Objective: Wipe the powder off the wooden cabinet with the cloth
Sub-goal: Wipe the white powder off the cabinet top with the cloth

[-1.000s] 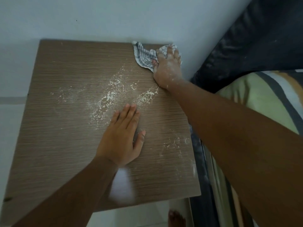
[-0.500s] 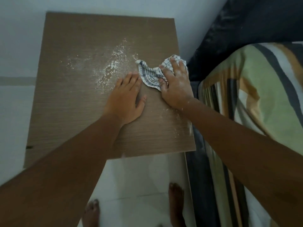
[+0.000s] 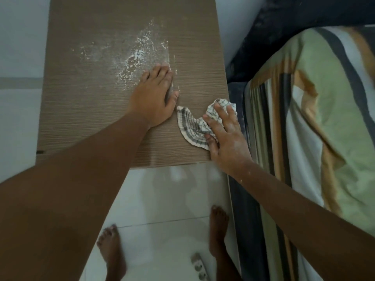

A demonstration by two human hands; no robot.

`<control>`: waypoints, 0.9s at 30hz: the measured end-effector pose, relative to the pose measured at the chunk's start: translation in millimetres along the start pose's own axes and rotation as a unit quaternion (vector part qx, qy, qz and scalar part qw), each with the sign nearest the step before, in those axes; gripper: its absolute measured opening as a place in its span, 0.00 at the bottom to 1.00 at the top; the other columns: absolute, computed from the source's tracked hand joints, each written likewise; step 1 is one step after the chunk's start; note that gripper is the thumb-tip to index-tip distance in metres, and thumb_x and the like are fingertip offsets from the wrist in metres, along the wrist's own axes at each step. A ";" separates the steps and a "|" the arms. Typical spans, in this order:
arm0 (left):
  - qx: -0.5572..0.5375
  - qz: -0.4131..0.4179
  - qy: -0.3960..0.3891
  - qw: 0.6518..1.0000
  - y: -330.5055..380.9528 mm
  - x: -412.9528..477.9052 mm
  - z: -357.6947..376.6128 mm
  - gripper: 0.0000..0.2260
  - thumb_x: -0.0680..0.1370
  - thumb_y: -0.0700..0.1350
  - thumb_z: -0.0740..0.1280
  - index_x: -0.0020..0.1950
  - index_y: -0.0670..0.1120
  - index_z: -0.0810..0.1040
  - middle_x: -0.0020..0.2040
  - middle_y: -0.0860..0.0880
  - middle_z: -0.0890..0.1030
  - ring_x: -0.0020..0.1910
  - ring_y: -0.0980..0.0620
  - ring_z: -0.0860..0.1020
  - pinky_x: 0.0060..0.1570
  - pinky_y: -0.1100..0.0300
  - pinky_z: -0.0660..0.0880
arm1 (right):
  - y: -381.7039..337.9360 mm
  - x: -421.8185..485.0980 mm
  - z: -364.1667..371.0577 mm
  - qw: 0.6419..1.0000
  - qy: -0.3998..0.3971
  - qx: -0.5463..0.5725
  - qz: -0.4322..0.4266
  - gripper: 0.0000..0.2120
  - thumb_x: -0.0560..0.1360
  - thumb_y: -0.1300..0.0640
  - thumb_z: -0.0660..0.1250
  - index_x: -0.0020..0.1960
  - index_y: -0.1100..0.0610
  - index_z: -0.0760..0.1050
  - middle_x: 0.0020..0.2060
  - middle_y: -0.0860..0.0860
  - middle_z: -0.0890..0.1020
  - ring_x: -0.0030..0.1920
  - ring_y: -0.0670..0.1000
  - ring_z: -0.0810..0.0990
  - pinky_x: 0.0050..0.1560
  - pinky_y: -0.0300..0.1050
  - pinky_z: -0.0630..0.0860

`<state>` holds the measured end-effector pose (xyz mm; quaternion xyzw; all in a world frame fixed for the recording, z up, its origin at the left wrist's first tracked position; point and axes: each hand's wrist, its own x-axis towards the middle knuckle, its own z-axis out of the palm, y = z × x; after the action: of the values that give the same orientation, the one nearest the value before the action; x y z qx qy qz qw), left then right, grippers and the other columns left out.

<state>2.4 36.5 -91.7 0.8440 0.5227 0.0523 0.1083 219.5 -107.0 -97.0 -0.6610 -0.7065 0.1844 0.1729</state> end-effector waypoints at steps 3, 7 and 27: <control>-0.001 -0.003 -0.003 1.000 1.4 -1.1 -1.5 0.29 0.83 0.56 0.50 0.80 0.41 0.56 0.81 0.43 0.56 0.81 0.46 0.51 0.80 0.47 0.49 | 0.1 -26.6 1.2 1.000 -0.006 0.004 0.002 0.25 0.79 0.63 0.67 0.75 0.53 0.70 0.80 0.52 0.61 0.82 0.57 0.50 0.77 0.63 0.63; 0.000 0.000 -0.015 1.000 2.0 -1.8 -3.3 0.30 0.83 0.56 0.50 0.80 0.41 0.55 0.81 0.42 0.55 0.81 0.45 0.51 0.80 0.47 0.48 | -1.8 -52.1 -3.5 1.000 -0.025 0.011 0.014 0.30 0.76 0.72 0.66 0.75 0.54 0.70 0.80 0.50 0.61 0.82 0.55 0.49 0.76 0.60 0.66; -0.044 -0.030 0.036 0.998 -42.0 -7.8 -24.6 0.26 0.84 0.49 0.54 0.80 0.40 0.57 0.81 0.39 0.55 0.81 0.41 0.47 0.79 0.42 0.44 | -88.5 -19.0 -39.9 0.979 0.069 0.188 0.044 0.27 0.78 0.68 0.63 0.74 0.51 0.70 0.71 0.50 0.71 0.69 0.42 0.71 0.69 0.32 0.70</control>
<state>-42.6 50.8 -77.7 0.8197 0.5489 0.1019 0.1281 163.3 -129.8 -18.9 -0.6581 -0.6162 0.2753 0.3338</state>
